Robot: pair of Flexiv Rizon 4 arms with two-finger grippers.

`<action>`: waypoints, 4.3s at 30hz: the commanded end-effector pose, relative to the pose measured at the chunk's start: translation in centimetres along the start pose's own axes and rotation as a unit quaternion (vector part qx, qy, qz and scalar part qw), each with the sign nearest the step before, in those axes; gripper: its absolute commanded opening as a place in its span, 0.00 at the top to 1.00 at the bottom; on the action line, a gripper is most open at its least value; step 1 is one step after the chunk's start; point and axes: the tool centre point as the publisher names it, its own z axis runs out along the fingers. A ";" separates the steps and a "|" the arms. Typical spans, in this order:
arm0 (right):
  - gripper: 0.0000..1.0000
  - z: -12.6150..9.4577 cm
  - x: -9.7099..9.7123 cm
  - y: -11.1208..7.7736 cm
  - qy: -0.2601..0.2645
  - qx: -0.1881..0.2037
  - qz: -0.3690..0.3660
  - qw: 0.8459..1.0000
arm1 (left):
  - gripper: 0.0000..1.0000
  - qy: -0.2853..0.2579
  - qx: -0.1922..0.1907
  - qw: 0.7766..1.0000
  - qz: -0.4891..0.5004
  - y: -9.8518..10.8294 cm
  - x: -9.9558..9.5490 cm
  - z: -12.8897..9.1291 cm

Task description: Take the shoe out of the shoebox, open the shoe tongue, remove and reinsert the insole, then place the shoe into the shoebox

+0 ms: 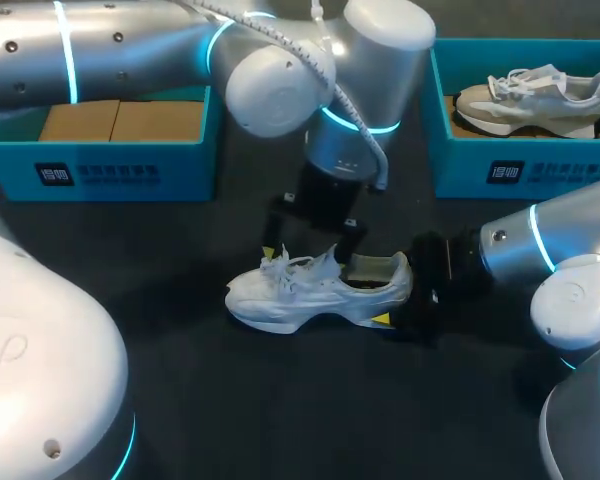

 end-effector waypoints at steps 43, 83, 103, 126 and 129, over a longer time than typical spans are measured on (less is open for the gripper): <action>1.00 0.2 0.2 0.0 -0.001 0.002 0.000 1.000 | 1.00 0.115 -0.001 0.989 -0.093 0.9 -6.6 4.2; 1.00 0.2 0.2 0.0 -0.001 0.002 0.000 1.000 | 0.00 0.042 0.145 0.869 0.472 -3.1 -5.3 -4.2; 1.00 0.2 0.2 0.0 -0.001 0.002 0.000 1.000 | 1.00 0.084 0.185 0.769 0.606 -6.6 -1.9 -7.1; 1.00 0.2 0.2 0.0 -0.001 0.002 0.000 1.000 | 1.00 0.068 0.187 0.708 0.678 -5.3 0.7 -8.4; 1.00 0.2 0.2 0.0 -0.001 0.002 0.000 1.000 | 1.00 0.068 0.187 0.708 0.678 -5.3 0.7 -8.4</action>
